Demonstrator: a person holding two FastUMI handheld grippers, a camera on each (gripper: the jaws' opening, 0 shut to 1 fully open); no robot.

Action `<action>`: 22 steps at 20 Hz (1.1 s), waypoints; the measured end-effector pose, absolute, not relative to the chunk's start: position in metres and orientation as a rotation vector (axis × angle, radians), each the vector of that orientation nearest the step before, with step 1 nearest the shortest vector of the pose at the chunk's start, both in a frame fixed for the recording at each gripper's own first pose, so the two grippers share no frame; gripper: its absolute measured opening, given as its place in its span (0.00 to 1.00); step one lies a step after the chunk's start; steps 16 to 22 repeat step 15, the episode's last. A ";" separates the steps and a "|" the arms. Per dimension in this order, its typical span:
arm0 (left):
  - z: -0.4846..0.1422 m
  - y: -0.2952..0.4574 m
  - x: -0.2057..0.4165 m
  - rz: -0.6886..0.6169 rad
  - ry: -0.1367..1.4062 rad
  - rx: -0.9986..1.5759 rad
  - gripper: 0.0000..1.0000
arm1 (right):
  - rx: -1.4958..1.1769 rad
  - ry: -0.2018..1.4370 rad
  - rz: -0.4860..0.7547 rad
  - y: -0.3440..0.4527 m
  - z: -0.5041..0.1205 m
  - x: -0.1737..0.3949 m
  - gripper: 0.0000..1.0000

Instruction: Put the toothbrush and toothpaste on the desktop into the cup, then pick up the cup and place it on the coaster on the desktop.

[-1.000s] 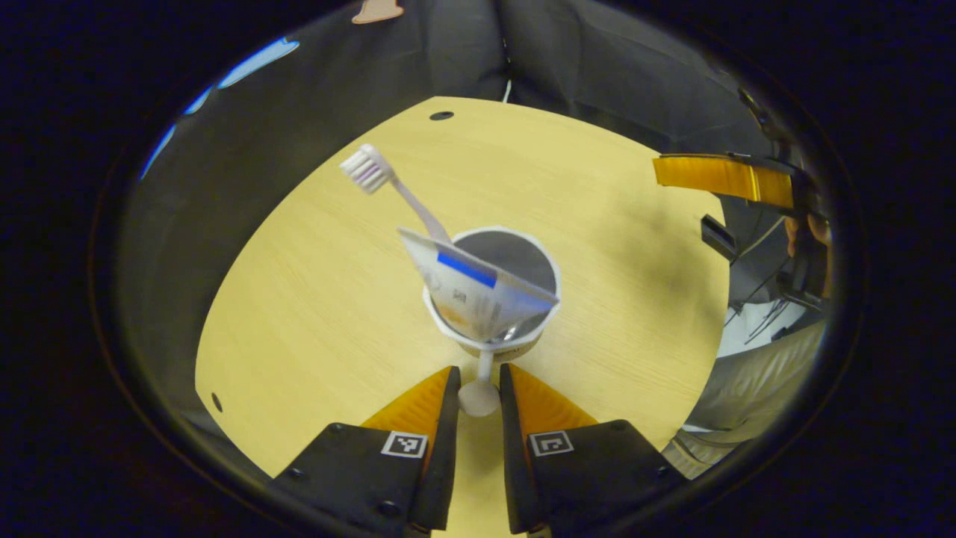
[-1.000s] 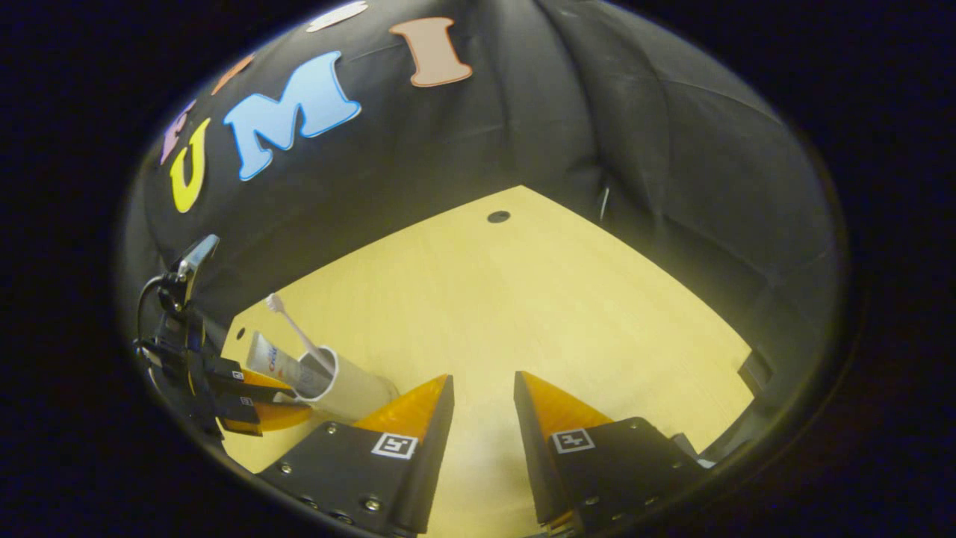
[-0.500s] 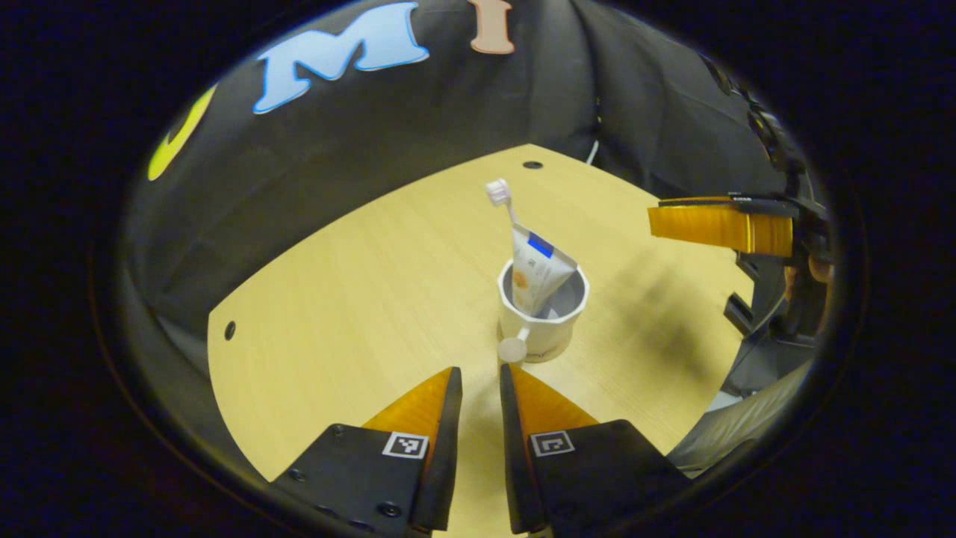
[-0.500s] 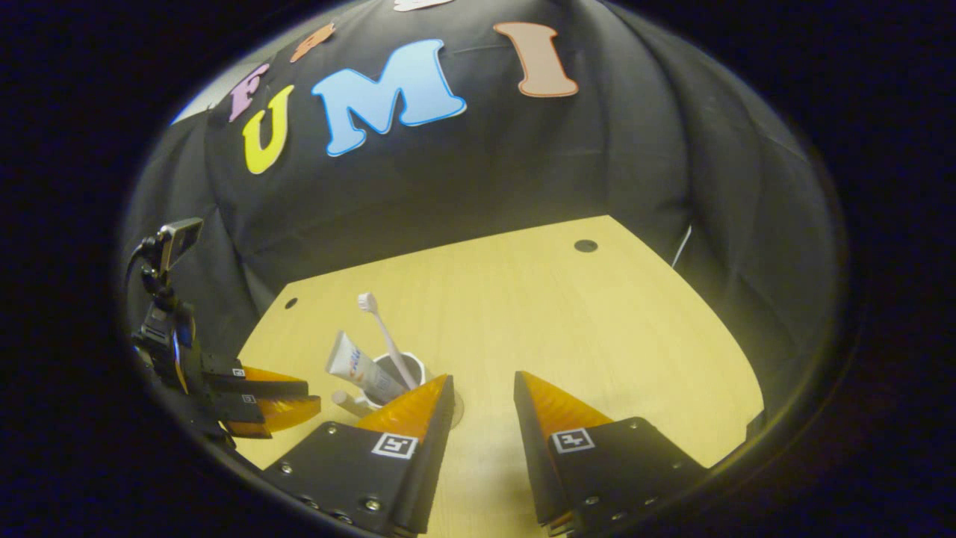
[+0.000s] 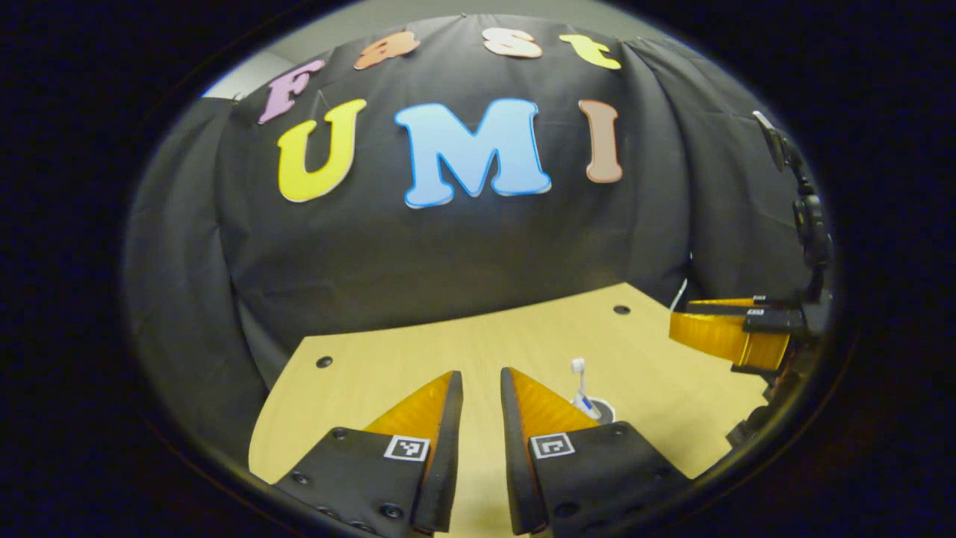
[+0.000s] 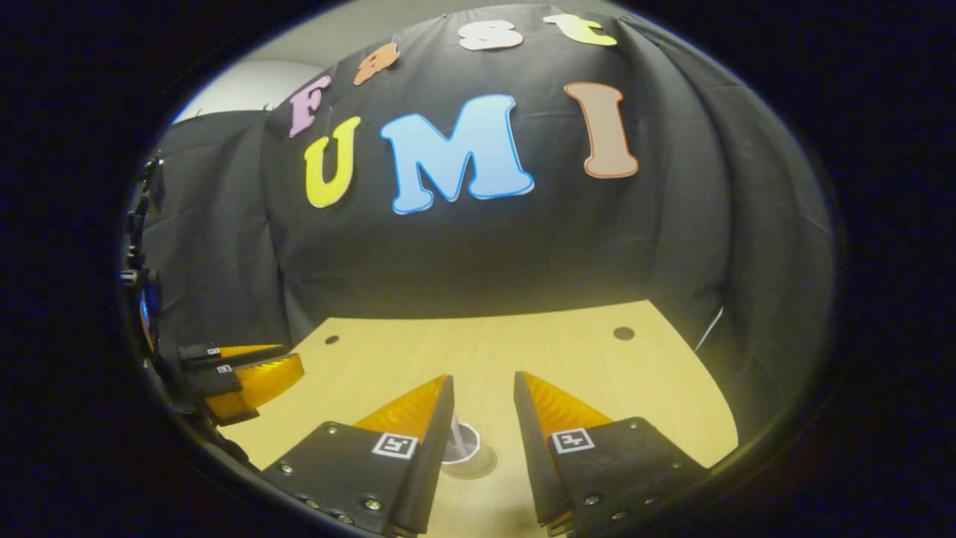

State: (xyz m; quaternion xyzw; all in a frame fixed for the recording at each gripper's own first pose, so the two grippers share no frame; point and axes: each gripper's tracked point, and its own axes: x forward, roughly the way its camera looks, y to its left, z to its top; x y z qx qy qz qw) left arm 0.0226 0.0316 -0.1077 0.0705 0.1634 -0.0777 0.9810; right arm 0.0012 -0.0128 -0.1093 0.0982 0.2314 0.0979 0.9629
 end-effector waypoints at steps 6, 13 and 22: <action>-0.070 0.029 0.019 -0.059 0.054 0.092 0.36 | 0.200 0.292 0.192 -0.024 -0.037 0.016 0.51; -0.046 0.026 0.018 -0.041 -0.100 0.101 0.36 | 0.192 0.189 0.183 -0.038 -0.005 0.011 0.50; -0.045 0.025 0.015 -0.040 -0.093 0.092 0.34 | 0.181 0.174 0.181 -0.040 -0.002 0.012 0.44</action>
